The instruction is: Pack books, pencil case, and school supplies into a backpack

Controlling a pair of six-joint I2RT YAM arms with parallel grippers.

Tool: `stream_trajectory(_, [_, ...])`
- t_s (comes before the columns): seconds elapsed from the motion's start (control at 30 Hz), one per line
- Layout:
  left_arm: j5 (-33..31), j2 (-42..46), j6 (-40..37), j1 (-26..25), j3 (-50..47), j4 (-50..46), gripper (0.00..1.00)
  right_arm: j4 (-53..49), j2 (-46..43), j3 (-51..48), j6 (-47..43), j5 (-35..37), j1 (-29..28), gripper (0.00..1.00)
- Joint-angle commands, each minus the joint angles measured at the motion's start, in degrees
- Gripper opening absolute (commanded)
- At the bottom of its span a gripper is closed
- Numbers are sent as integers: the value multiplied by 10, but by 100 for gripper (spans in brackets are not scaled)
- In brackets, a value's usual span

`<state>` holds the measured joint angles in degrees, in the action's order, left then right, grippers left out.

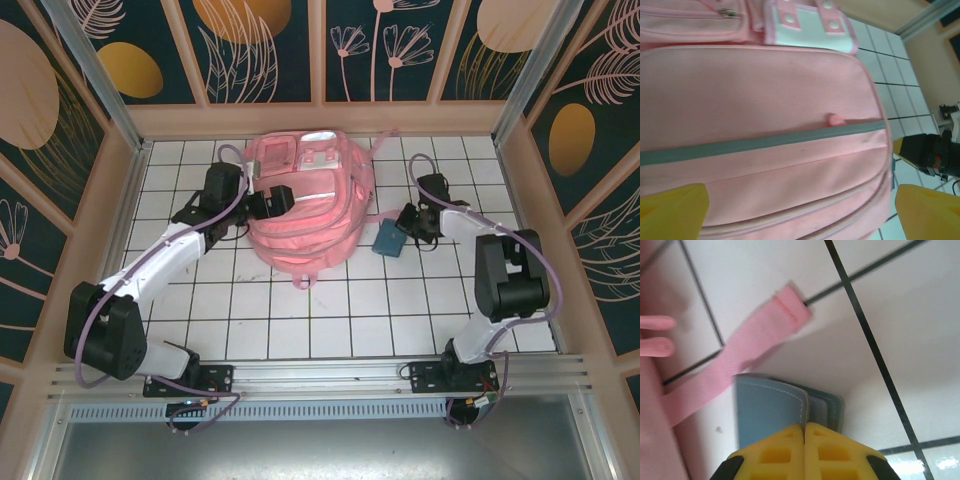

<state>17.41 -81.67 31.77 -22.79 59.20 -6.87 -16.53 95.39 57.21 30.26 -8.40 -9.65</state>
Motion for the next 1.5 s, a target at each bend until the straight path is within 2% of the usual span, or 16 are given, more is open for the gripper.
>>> stream_trajectory(0.0, [56,-15,27,-14,17,61,96,-1,-73,-5,-20,3,-2,0])
stream_trajectory(0.13, [106,-32,55,-27,16,114,96,2,-134,1,-30,-47,-2,0])
stream_trajectory(0.33, [169,-58,100,-41,19,202,98,36,-180,30,-16,-194,-2,0])
stream_trajectory(0.47, [223,-89,173,-51,13,315,99,115,-171,36,42,-307,-7,0])
stream_trajectory(0.57, [247,-117,218,-59,19,381,99,176,-149,46,91,-364,-16,0])
stream_trajectory(0.77, [262,-159,232,-61,52,394,98,291,-104,66,187,-444,-33,0])
stream_trajectory(0.83, [273,-162,242,-61,58,412,95,323,-91,69,214,-463,-37,0])
stream_trajectory(0.9, [282,-179,248,-61,68,422,90,348,-80,72,238,-481,-40,0])
stream_trajectory(0.97, [291,-185,258,-61,81,428,73,364,-70,74,254,-498,-40,0])
stream_trajectory(1.1, [276,-179,268,-61,90,440,49,351,-66,81,252,-505,-40,0])
stream_trajectory(1.2, [269,-181,278,-61,99,434,25,330,-70,87,237,-504,-39,0])
stream_trajectory(1.23, [264,-181,284,-61,99,433,19,308,-74,91,221,-494,-38,9])
stream_trajectory(1.33, [236,-173,302,-61,94,434,11,247,-104,79,166,-435,-32,55])
stream_trajectory(1.37, [225,-170,309,-61,93,434,9,239,-115,69,152,-418,-30,66])
stream_trajectory(1.4, [212,-169,320,-60,90,436,8,236,-127,56,143,-403,-30,74])
stream_trajectory(1.47, [195,-169,346,-59,85,447,7,261,-145,23,140,-400,-30,84])
